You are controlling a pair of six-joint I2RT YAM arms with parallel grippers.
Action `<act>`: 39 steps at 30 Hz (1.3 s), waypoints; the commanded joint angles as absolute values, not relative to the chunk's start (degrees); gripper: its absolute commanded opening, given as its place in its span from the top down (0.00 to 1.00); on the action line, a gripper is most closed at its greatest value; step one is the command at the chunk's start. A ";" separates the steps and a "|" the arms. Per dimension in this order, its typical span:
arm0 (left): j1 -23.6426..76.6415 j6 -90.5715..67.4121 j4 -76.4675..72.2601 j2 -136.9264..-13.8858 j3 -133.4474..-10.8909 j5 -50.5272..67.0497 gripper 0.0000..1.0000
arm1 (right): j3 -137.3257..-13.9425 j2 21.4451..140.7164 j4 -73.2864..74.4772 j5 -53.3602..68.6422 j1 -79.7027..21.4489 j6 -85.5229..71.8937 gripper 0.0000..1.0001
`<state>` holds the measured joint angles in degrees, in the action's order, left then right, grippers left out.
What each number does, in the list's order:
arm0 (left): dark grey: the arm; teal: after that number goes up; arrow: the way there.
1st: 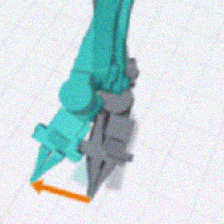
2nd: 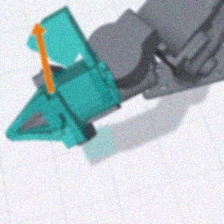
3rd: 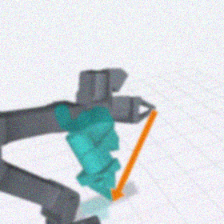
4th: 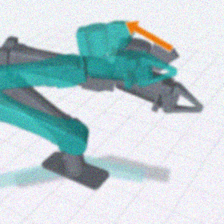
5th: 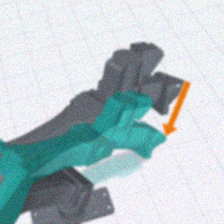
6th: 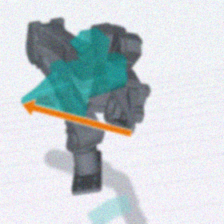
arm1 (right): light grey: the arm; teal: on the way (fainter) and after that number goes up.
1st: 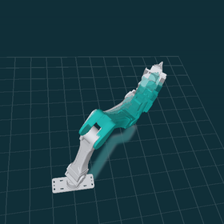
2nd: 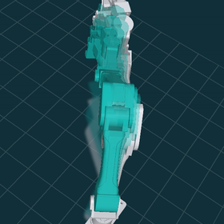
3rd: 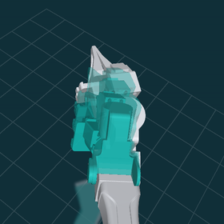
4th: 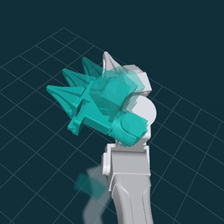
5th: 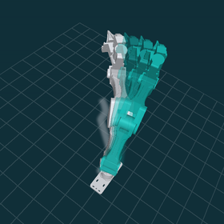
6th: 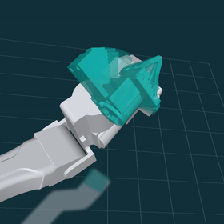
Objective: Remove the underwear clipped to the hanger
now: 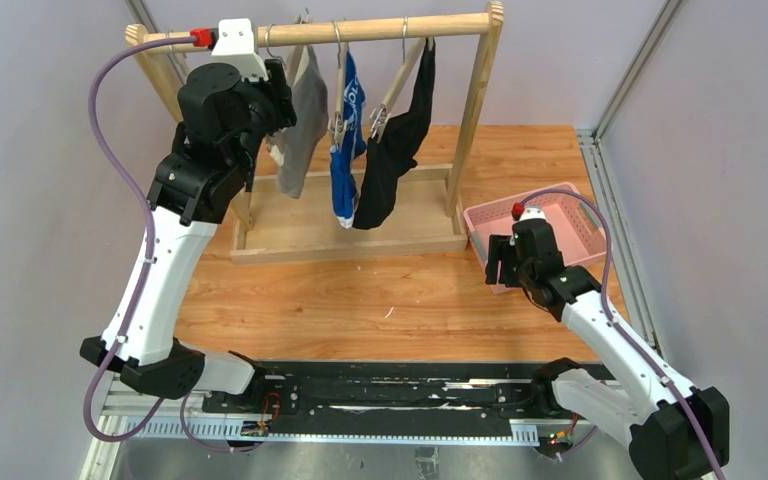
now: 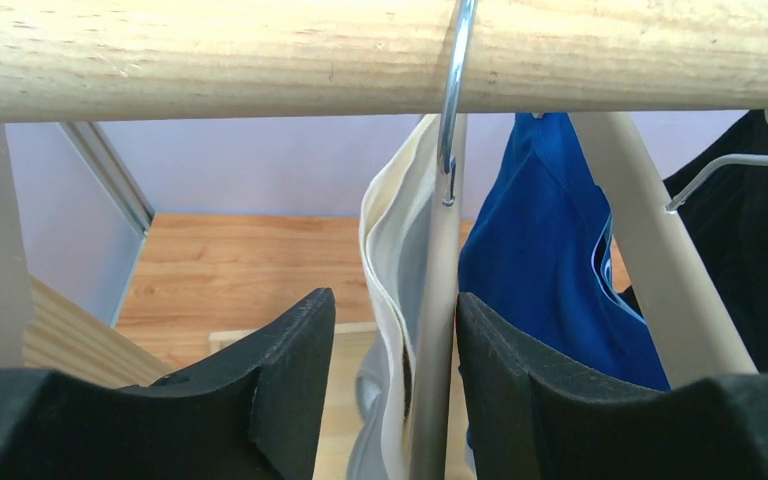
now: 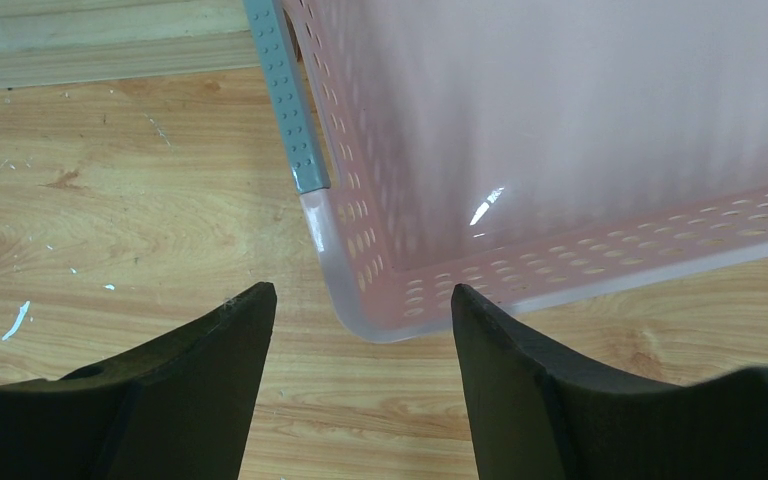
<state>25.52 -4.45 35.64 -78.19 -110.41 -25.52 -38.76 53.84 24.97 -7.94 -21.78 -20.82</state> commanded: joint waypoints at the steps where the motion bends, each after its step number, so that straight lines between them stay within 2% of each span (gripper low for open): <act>1: 24.83 -4.55 33.48 -77.82 -109.83 -24.63 0.47 | -39.61 54.30 25.26 -7.49 -22.76 -21.20 0.34; 4: 24.74 -4.40 33.49 -77.90 -109.84 -24.25 0.62 | -39.50 54.55 24.96 -7.42 -22.76 -21.38 0.34; 9: 24.53 -4.40 33.49 -78.12 -109.95 -23.48 0.99 | -39.40 54.84 24.85 -7.36 -22.85 -21.58 0.35; 27: 24.44 1.97 27.91 -74.87 -110.69 -19.86 1.00 | -37.73 55.08 23.30 -7.14 -22.94 -21.75 0.35; 39: 24.48 -0.25 29.12 -64.13 -97.98 -12.81 1.00 | -37.86 54.71 22.22 -6.51 -22.94 -21.49 0.35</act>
